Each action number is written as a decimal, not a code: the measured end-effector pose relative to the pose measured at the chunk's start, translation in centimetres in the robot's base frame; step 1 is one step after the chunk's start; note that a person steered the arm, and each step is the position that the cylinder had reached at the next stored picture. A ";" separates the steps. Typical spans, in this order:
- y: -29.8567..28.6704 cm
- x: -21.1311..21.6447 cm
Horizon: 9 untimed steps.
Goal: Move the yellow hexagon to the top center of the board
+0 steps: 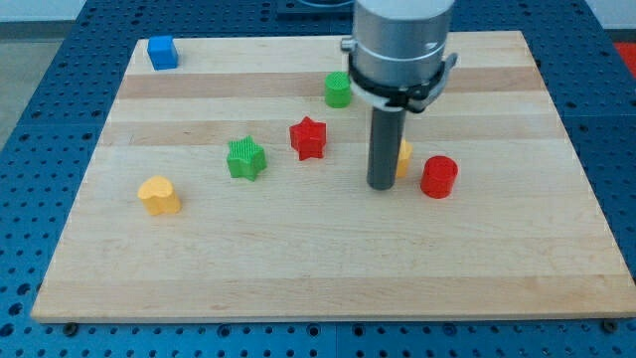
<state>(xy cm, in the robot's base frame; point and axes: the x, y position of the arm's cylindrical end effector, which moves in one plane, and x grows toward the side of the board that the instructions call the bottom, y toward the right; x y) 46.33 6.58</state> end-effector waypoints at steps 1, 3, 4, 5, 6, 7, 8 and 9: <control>1.1 -0.8; 1.5 -3.0; 1.5 -3.0; 1.5 -3.9; 1.5 -4.0; 1.5 -4.3; 2.7 -6.1; 3.9 -8.1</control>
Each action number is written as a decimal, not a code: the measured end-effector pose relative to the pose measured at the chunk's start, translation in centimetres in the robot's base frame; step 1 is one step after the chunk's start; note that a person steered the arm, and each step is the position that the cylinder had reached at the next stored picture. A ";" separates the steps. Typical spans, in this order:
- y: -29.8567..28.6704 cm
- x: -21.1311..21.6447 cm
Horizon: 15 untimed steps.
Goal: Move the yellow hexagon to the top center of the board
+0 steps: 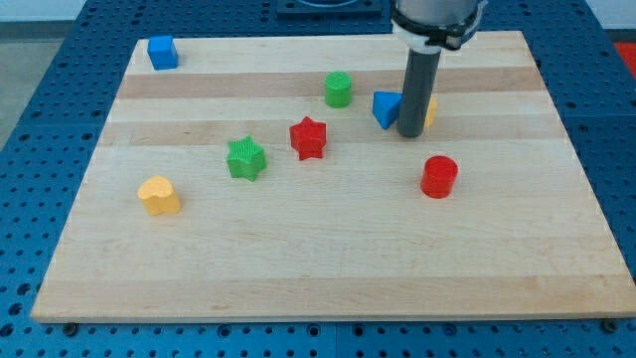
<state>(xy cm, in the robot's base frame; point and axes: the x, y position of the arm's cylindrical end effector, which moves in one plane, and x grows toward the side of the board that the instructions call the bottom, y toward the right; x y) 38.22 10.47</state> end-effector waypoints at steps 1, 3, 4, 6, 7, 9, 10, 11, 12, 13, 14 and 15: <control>2.0 -1.3; 5.3 -0.6; 4.9 -2.9; 2.2 -4.3; 0.4 -5.1; 0.6 -8.5; 0.2 -9.8; -0.8 -10.6; -3.0 -11.3; -4.5 -12.5; -5.5 -13.9; -5.5 -14.6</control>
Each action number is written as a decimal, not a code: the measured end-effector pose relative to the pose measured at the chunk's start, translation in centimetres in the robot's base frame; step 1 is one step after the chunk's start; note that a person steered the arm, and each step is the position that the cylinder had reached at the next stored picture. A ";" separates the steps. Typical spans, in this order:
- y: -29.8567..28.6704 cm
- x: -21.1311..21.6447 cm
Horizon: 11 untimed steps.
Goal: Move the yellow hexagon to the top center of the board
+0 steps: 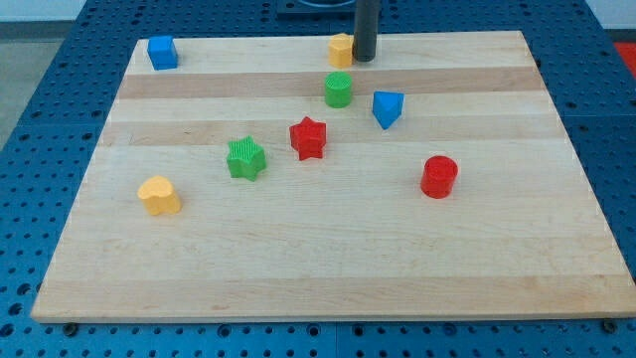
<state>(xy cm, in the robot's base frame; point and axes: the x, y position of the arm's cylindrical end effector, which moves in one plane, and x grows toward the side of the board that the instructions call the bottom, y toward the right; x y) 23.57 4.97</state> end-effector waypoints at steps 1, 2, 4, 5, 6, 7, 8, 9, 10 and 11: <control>0.0 0.0; -0.4 0.0; -1.8 0.9; -1.9 2.8; -2.9 3.7; -4.7 3.7; -6.6 3.7; -7.0 2.9; -7.0 1.8; -7.0 1.5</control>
